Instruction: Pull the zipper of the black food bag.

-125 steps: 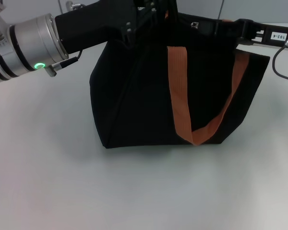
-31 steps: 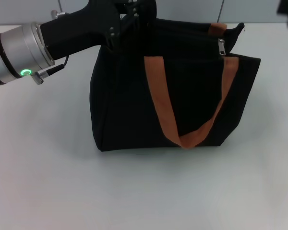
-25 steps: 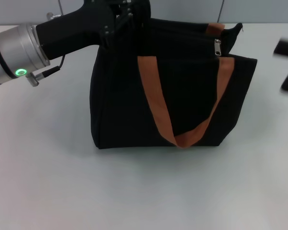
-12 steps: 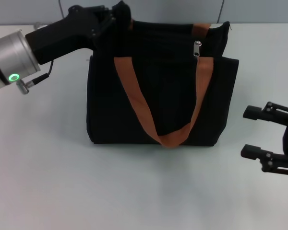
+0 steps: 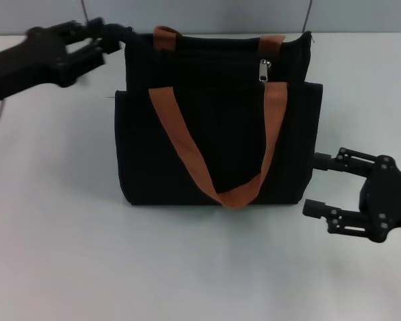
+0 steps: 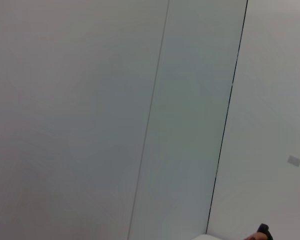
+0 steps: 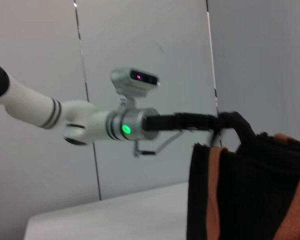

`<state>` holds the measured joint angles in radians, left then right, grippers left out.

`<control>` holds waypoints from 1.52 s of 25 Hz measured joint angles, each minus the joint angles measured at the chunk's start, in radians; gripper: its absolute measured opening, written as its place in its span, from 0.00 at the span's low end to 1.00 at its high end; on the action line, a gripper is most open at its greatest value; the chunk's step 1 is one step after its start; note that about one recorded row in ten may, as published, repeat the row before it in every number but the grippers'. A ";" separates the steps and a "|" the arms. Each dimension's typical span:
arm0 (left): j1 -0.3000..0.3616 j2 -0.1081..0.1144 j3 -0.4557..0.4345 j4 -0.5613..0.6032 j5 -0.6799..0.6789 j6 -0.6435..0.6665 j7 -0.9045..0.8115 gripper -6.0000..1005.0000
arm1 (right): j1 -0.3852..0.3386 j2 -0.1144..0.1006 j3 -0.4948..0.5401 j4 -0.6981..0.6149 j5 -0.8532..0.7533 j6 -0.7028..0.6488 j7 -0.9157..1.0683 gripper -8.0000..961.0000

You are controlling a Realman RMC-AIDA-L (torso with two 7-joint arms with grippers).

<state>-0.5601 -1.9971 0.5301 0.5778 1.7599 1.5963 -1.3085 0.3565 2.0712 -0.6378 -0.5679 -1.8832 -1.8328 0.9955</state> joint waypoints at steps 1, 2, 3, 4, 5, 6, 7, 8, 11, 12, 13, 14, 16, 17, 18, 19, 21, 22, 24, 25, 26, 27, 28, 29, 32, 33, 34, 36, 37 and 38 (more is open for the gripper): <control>0.009 0.013 -0.003 0.002 -0.004 0.021 -0.006 0.26 | -0.001 0.004 -0.001 0.004 0.000 0.012 -0.010 0.79; 0.026 0.036 -0.014 0.003 -0.011 0.081 -0.009 0.28 | -0.001 0.008 -0.002 0.019 0.000 0.024 -0.028 0.79; 0.026 0.036 -0.014 0.003 -0.011 0.081 -0.009 0.32 | -0.001 0.008 -0.002 0.019 0.000 0.024 -0.028 0.79; 0.032 0.042 -0.015 0.003 -0.013 0.114 -0.009 0.36 | 0.000 0.008 -0.002 0.032 0.000 0.024 -0.034 0.79; 0.039 0.046 -0.013 0.005 -0.013 0.154 -0.004 0.40 | 0.002 0.008 -0.002 0.043 0.002 0.022 -0.038 0.79; 0.046 0.047 -0.005 0.008 -0.008 0.200 0.013 0.44 | 0.004 0.008 -0.002 0.049 0.002 0.017 -0.039 0.79; 0.060 0.042 0.019 0.013 0.010 0.280 0.062 0.48 | 0.008 0.008 -0.002 0.054 0.001 0.007 -0.040 0.79; 0.060 0.042 0.019 0.013 0.010 0.280 0.062 0.52 | 0.008 0.008 -0.002 0.054 0.001 0.007 -0.040 0.79; 0.088 0.022 0.099 0.015 0.032 0.354 0.155 0.64 | 0.013 0.005 -0.003 0.062 -0.014 -0.015 -0.040 0.79; 0.104 0.011 0.163 0.012 0.035 0.353 0.183 0.68 | 0.015 0.006 -0.003 0.063 -0.021 -0.024 -0.039 0.79; 0.109 0.007 0.189 0.010 0.038 0.344 0.190 0.72 | 0.015 0.006 -0.003 0.063 -0.021 -0.024 -0.039 0.79; 0.109 0.007 0.189 0.010 0.038 0.344 0.190 0.76 | 0.018 0.006 -0.008 0.065 -0.022 -0.026 -0.040 0.79; 0.121 -0.014 0.252 0.006 0.073 0.312 0.204 0.81 | 0.031 0.007 -0.030 0.075 -0.023 -0.026 -0.044 0.80; 0.121 -0.029 0.262 0.006 0.109 0.297 0.205 0.81 | 0.047 0.007 -0.065 0.089 -0.023 -0.025 -0.050 0.80; 0.121 -0.034 0.262 0.006 0.122 0.293 0.205 0.81 | 0.047 0.007 -0.065 0.089 -0.023 -0.025 -0.050 0.80; 0.120 -0.040 0.262 0.006 0.135 0.288 0.205 0.81 | 0.058 0.008 -0.097 0.096 -0.023 -0.019 -0.056 0.80; 0.119 -0.053 0.263 0.006 0.163 0.280 0.206 0.81 | 0.061 0.008 -0.108 0.097 -0.023 -0.016 -0.060 0.80; 0.119 -0.060 0.263 0.005 0.172 0.278 0.206 0.81 | 0.066 0.010 -0.116 0.101 -0.023 -0.010 -0.066 0.81; 0.120 -0.065 0.263 0.004 0.175 0.279 0.215 0.81 | 0.069 0.010 -0.117 0.102 -0.023 -0.009 -0.066 0.81; 0.121 -0.067 0.263 0.001 0.175 0.281 0.221 0.81 | 0.073 0.011 -0.117 0.104 -0.023 -0.009 -0.067 0.81; 0.121 -0.067 0.263 0.001 0.175 0.281 0.221 0.81 | 0.076 0.011 -0.117 0.104 -0.023 -0.008 -0.067 0.81; 0.121 -0.068 0.264 -0.014 0.174 0.284 0.232 0.81 | 0.079 0.011 -0.121 0.105 -0.024 -0.004 -0.067 0.81; 0.118 -0.068 0.264 -0.026 0.174 0.283 0.237 0.81 | 0.080 0.010 -0.125 0.105 -0.025 0.002 -0.067 0.81; 0.115 -0.067 0.264 -0.037 0.174 0.282 0.242 0.81 | 0.080 0.010 -0.125 0.105 -0.025 0.002 -0.067 0.81; 0.112 -0.067 0.264 -0.050 0.175 0.278 0.255 0.81 | 0.080 0.010 -0.126 0.105 -0.025 0.012 -0.067 0.81; 0.112 -0.067 0.264 -0.051 0.176 0.278 0.257 0.81 | 0.081 0.009 -0.126 0.105 -0.025 0.015 -0.067 0.81; 0.112 -0.067 0.264 -0.051 0.176 0.278 0.257 0.81 | 0.081 0.009 -0.126 0.105 -0.025 0.016 -0.067 0.81; 0.112 -0.067 0.264 -0.051 0.177 0.281 0.258 0.81 | 0.081 0.008 -0.126 0.104 -0.025 0.016 -0.067 0.81; 0.112 -0.067 0.265 -0.051 0.177 0.283 0.259 0.81 | 0.081 0.008 -0.128 0.104 -0.025 0.019 -0.068 0.81; 0.112 -0.067 0.265 -0.051 0.177 0.283 0.259 0.81 | 0.081 0.008 -0.128 0.104 -0.025 0.019 -0.068 0.81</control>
<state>-0.4480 -2.0644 0.7946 0.5263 1.9372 1.8794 -1.0500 0.4372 2.0790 -0.7654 -0.4642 -1.9079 -1.8140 0.9280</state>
